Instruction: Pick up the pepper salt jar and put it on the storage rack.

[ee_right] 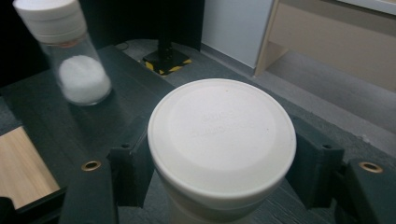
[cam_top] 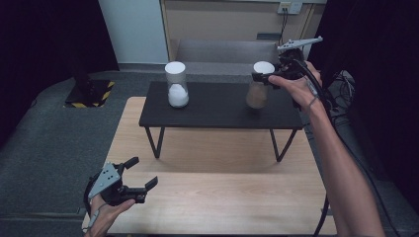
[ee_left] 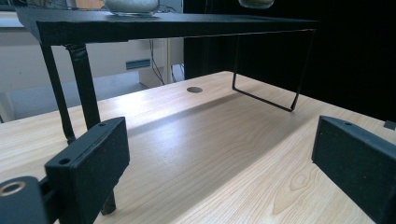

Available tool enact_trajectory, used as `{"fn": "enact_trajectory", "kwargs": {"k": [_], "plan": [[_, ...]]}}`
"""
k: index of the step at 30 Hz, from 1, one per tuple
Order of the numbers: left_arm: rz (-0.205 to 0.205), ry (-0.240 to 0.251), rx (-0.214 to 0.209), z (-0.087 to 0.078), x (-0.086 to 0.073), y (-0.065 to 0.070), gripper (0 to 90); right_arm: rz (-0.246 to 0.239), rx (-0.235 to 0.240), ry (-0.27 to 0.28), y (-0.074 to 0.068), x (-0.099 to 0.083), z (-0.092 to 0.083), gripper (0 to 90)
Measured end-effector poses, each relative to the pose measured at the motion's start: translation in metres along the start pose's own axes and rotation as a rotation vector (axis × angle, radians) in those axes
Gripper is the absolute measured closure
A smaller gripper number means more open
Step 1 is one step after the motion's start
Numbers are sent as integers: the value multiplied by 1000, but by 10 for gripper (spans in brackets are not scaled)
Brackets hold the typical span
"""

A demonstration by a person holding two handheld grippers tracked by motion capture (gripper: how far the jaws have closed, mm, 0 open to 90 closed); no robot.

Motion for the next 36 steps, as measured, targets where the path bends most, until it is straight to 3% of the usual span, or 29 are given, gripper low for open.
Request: {"fn": "enact_trajectory", "kwargs": {"k": [13,21,23,27,29,36], "plan": [[2,-5,-2,0,0,-1,31,21,-28,-22,8,-5,10,338],[2,-3,-1,-1,0,-1,32,40,-21,-22,11,-12,14,337],[2,-6,-3,-1,-1,-1,32,58,0,-4,14,-16,14,316],[3,-7,-4,0,0,-1,32,133,27,52,17,-20,9,124],[3,-7,-4,0,0,-1,32,119,-1,71,14,-20,4,89],[6,-11,-6,0,0,0,32,108,23,161,17,-26,-33,70]]}}
Point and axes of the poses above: each handheld gripper's, and its own axes: z roughly forward along the jaws, x roughly out of its top, y roughly to its right, the point moved 8 cm from there along z, roughly forward along the jaws, and after that the axes turned 9 degrees about -x, right-handed, at the moved point
